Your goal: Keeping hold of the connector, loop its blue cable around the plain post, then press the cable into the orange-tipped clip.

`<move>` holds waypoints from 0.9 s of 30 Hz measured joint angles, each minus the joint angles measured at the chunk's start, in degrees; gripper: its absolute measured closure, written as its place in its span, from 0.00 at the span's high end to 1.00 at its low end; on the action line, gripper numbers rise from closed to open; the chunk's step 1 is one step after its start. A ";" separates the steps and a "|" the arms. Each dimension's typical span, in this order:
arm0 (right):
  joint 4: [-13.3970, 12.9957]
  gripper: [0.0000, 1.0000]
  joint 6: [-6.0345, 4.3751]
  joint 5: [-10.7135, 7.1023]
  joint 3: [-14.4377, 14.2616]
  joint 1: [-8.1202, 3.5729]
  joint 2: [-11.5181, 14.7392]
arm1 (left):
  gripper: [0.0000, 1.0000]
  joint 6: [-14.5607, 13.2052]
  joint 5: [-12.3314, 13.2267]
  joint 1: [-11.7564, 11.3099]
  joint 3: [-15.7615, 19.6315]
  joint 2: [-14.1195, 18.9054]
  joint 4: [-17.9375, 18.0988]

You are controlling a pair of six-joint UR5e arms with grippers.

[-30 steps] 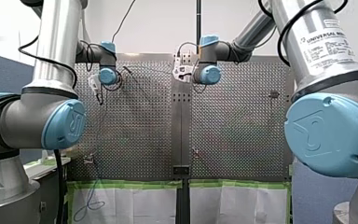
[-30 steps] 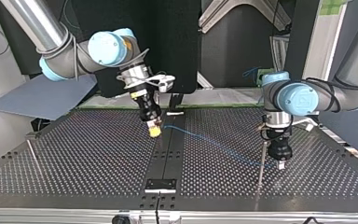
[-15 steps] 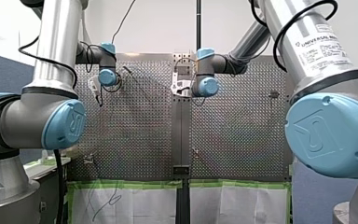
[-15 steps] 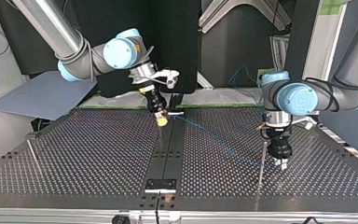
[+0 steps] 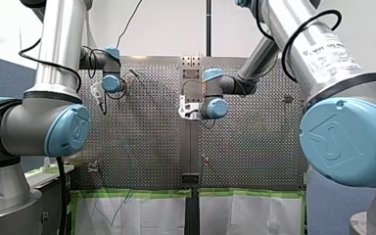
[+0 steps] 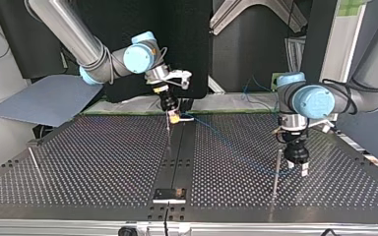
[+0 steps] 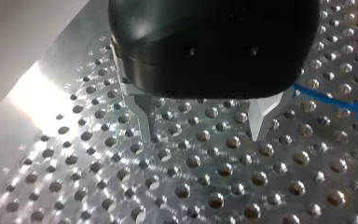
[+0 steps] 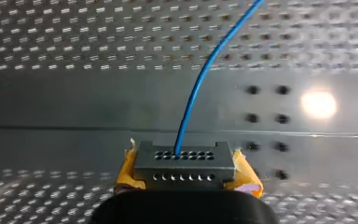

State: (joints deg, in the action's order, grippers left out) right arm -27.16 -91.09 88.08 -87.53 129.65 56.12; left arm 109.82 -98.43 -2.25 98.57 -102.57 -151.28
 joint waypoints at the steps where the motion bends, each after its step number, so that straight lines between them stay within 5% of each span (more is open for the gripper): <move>1: -0.03 0.00 0.27 0.30 -0.01 0.03 -0.50 | 1.00 0.09 -0.23 0.00 0.00 0.00 0.01; 8: -1.43 0.00 1.39 2.80 -0.75 0.39 -4.30 | 1.00 0.34 -0.45 -0.01 0.02 -0.02 0.08; 27: -5.88 0.00 2.47 5.74 -1.36 1.86 -14.57 | 1.00 0.39 -0.32 0.38 0.02 -0.02 0.06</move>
State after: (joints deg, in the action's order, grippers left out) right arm -33.04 -88.62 93.82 -88.89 131.51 41.55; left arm 110.21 -98.75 -1.87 98.59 -102.59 -151.22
